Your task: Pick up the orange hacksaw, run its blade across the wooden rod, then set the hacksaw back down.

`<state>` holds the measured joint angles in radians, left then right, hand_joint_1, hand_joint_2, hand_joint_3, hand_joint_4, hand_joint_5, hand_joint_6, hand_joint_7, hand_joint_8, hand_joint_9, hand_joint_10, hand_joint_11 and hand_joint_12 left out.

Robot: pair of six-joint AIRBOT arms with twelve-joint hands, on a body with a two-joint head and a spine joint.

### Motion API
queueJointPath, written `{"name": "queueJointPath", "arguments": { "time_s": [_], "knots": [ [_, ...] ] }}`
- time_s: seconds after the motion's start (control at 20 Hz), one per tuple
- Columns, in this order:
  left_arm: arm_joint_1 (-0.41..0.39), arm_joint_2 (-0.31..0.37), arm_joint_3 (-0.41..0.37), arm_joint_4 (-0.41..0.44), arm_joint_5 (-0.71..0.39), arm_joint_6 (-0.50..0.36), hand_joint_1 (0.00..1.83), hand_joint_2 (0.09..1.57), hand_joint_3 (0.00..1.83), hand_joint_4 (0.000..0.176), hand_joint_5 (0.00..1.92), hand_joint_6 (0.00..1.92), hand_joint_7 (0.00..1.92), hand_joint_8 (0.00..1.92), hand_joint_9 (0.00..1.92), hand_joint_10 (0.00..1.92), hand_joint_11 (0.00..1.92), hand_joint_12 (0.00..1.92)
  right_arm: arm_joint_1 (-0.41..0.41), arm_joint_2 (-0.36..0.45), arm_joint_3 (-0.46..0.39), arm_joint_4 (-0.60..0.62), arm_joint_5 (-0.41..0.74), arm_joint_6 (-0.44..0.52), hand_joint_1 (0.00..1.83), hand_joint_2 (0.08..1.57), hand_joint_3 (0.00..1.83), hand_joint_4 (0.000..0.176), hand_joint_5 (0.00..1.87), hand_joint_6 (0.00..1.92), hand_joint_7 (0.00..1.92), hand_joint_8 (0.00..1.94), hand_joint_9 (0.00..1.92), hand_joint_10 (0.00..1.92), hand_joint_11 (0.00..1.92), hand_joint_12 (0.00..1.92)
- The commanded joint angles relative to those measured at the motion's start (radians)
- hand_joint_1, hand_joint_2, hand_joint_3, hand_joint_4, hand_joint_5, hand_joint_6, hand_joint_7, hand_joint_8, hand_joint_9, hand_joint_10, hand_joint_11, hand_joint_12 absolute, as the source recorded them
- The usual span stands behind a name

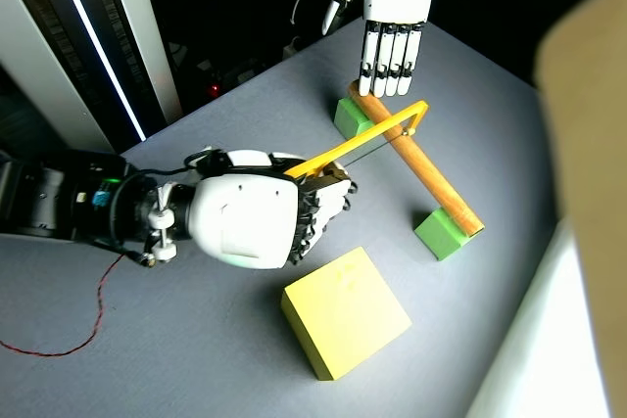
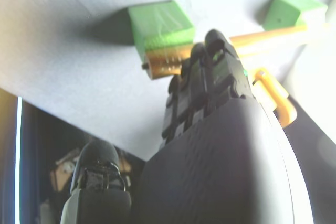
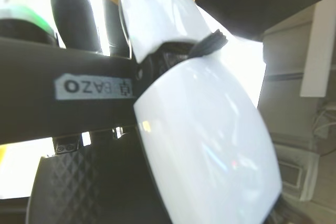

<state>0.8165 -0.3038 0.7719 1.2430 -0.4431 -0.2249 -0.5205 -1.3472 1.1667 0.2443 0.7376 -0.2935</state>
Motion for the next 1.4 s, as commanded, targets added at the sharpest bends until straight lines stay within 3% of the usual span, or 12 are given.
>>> {"name": "queueJointPath", "arguments": {
  "time_s": [0.0, 0.1, 0.2, 0.35, 0.8, 1.05, 1.15, 1.35],
  "knots": [
    [-0.002, 0.001, 0.000, -0.015, -0.031, 0.001, 0.04, 1.23, 0.00, 0.000, 0.10, 0.00, 0.12, 0.00, 0.09, 0.00, 0.00, 0.28, 0.012, -0.004, 0.010, -0.006, 0.129, 0.014, 1.25, 1.17, 0.00, 0.000, 0.85, 0.96, 0.93, 1.35, 1.08, 1.25, 1.08, 1.47],
    [-0.002, 0.001, 0.000, -0.015, -0.032, 0.001, 0.08, 1.22, 0.00, 0.000, 0.10, 0.00, 0.13, 0.00, 0.09, 0.00, 0.00, 0.27, 0.012, -0.023, 0.029, -0.002, 0.129, 0.025, 1.25, 1.18, 0.00, 0.000, 0.84, 0.99, 0.92, 1.36, 1.06, 1.18, 1.07, 1.42],
    [-0.002, 0.000, 0.001, -0.015, -0.032, 0.001, 0.07, 1.22, 0.00, 0.000, 0.10, 0.00, 0.12, 0.00, 0.10, 0.00, 0.00, 0.30, 0.013, -0.044, 0.052, 0.008, 0.128, 0.025, 1.23, 1.20, 0.00, 0.000, 0.78, 1.06, 0.88, 1.44, 1.04, 1.34, 1.04, 1.56],
    [-0.002, -0.001, 0.004, -0.015, -0.032, 0.001, 0.05, 1.22, 0.00, 0.000, 0.07, 0.00, 0.10, 0.00, 0.07, 0.00, 0.00, 0.20, 0.014, -0.066, 0.069, 0.008, 0.123, 0.028, 1.24, 1.19, 0.00, 0.000, 0.80, 1.03, 0.90, 1.40, 1.04, 1.26, 1.05, 1.47],
    [-0.003, -0.012, 0.021, -0.015, -0.032, 0.001, 0.07, 1.22, 0.00, 0.000, 0.11, 0.00, 0.13, 0.00, 0.10, 0.00, 0.00, 0.29, 0.020, -0.121, 0.111, 0.008, 0.089, -0.010, 1.24, 1.18, 0.00, 0.000, 0.83, 1.00, 0.92, 1.36, 1.07, 1.23, 1.06, 1.45],
    [-0.005, -0.015, 0.024, -0.015, -0.032, 0.001, 0.10, 1.22, 0.00, 0.000, 0.11, 0.00, 0.13, 0.00, 0.10, 0.00, 0.00, 0.25, 0.026, -0.170, 0.165, 0.007, 0.088, -0.010, 1.24, 1.18, 0.00, 0.000, 0.81, 1.01, 0.92, 1.36, 1.08, 1.26, 1.06, 1.50],
    [-0.006, -0.016, 0.024, -0.015, -0.032, 0.001, 0.08, 1.21, 0.00, 0.000, 0.11, 0.00, 0.13, 0.00, 0.10, 0.00, 0.00, 0.28, 0.032, -0.191, 0.184, 0.007, 0.082, -0.009, 1.23, 1.20, 0.00, 0.000, 0.78, 1.07, 0.89, 1.42, 1.04, 1.36, 1.03, 1.62],
    [-0.006, -0.017, 0.024, -0.015, -0.031, 0.001, 0.09, 1.22, 0.00, 0.000, 0.10, 0.00, 0.13, 0.00, 0.09, 0.00, 0.00, 0.24, 0.045, -0.228, 0.211, 0.001, 0.064, -0.013, 1.25, 1.18, 0.00, 0.000, 0.83, 1.01, 0.91, 1.36, 1.02, 1.23, 1.01, 1.49]
  ]
}}
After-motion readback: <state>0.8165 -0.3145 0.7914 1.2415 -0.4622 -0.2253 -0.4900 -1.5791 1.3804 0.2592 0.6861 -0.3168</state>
